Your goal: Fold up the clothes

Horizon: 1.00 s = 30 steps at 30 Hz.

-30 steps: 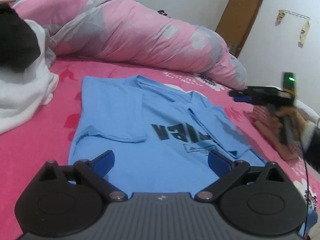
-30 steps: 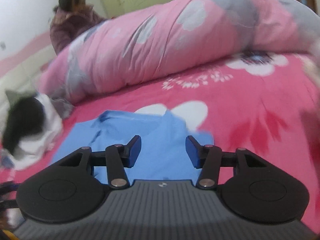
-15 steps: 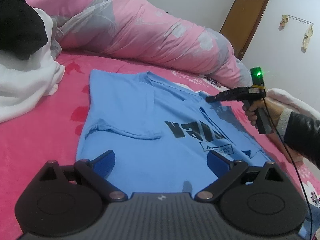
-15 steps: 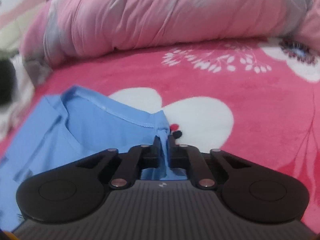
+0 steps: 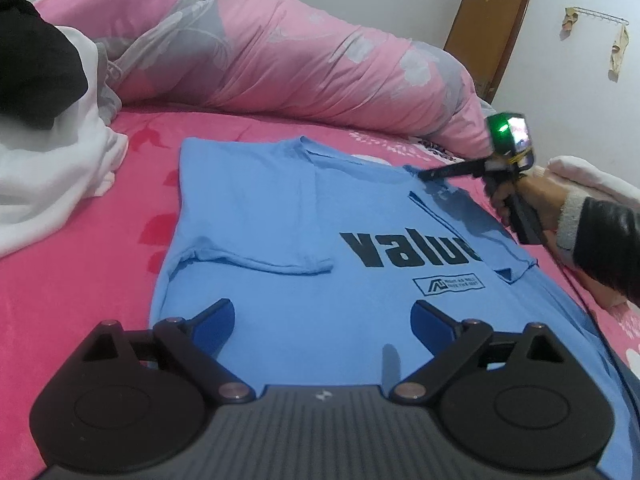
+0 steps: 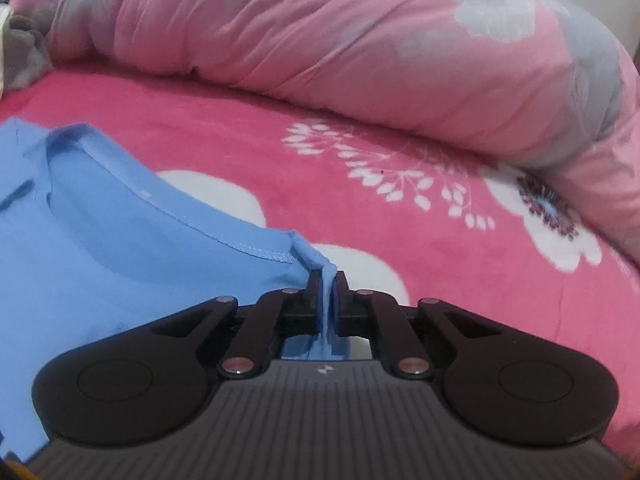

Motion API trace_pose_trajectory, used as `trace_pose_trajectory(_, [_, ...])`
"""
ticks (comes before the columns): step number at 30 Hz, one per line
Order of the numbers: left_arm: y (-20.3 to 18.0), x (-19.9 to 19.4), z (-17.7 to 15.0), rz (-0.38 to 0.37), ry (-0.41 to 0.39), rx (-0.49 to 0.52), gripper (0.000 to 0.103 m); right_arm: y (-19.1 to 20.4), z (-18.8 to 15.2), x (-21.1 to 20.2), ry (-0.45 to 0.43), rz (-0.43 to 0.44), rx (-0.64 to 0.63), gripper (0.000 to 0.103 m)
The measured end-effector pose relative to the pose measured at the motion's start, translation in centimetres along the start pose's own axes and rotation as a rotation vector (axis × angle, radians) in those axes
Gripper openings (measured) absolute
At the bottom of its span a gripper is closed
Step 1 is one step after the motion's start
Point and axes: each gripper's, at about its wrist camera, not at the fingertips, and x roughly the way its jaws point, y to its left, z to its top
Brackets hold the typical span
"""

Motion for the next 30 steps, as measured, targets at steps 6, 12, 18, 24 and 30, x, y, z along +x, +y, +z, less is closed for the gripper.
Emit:
trace_pose_trajectory(6, [0.1, 0.0, -0.1, -0.001, 0.000, -0.007, 0.096, -6.4, -2.2, -4.8, -0.082, 0.092, 0.396, 0.046])
trace_pose_trajectory(12, [0.2, 0.2, -0.1, -0.003, 0.002, -0.018, 0.096, -9.1, -6.3, -6.4, 0.002, 0.156, 0.607, 0.039])
trace_pose_trajectory(18, [0.3, 0.2, -0.1, -0.006, 0.003, -0.024, 0.096, -7.9, -8.0, -5.6, 0.062, 0.177, 0.582, 0.030])
trace_pose_trajectory(24, [0.4, 0.3, -0.2, -0.006, 0.006, -0.026, 0.096, -6.5, -8.2, -5.4, 0.067, 0.200, 0.526, 0.007])
trace_pose_trajectory(30, [0.5, 0.3, -0.2, -0.007, 0.005, -0.030, 0.096, -4.0, -6.5, -7.0, 0.003, 0.079, 0.330, 0.003])
